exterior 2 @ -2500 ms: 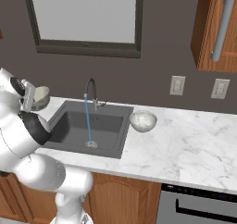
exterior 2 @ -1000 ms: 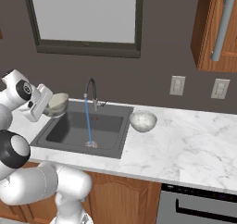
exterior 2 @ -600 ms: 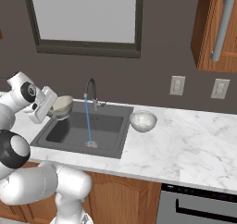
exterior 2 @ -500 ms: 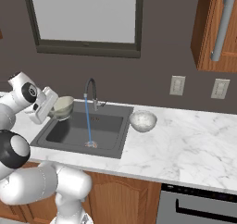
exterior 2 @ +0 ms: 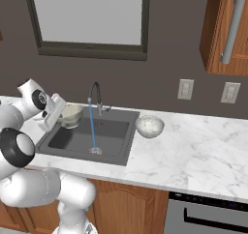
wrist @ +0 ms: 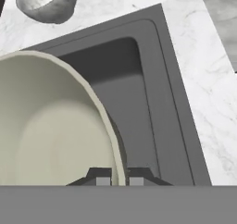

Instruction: Rinse each bowl for a few seconds and place them down in the sink or on the counter.

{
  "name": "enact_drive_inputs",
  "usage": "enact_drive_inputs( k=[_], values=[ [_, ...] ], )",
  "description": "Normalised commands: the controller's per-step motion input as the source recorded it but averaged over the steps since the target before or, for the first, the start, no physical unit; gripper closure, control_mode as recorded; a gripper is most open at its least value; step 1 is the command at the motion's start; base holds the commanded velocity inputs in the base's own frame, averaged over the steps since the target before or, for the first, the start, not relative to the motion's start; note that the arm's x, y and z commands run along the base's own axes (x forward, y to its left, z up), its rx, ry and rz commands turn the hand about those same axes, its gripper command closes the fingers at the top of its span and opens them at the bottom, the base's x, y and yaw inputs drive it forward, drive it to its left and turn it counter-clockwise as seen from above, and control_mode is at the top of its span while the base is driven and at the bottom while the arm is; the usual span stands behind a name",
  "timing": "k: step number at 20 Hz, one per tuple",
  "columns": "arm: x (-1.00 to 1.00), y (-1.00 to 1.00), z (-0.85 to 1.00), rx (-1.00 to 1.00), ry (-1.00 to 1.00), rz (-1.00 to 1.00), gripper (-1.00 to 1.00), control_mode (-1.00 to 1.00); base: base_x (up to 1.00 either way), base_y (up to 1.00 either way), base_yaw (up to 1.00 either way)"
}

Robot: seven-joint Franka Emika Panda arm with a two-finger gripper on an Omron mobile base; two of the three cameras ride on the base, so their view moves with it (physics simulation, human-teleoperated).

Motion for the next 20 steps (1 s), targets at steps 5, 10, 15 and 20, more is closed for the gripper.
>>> enact_drive_inputs(
  k=[5, 10, 15, 20],
  values=[
    [0.28, 0.0, -0.25, 0.0, 0.0, -0.03, 1.0, -1.0, 0.0, 0.0, 0.0],
    [0.25, 0.0, -0.21, 0.0, 0.0, -0.03, 1.0, -1.0, 0.0, 0.0, 0.0],
    [0.23, 0.0, -0.21, 0.0, 0.0, -0.03, 1.0, -1.0, 0.0, 0.0, 0.0],
    [0.29, 0.0, -0.23, 0.0, 0.0, -0.03, 1.0, -1.0, 0.0, 0.0, 0.0]
  ],
)
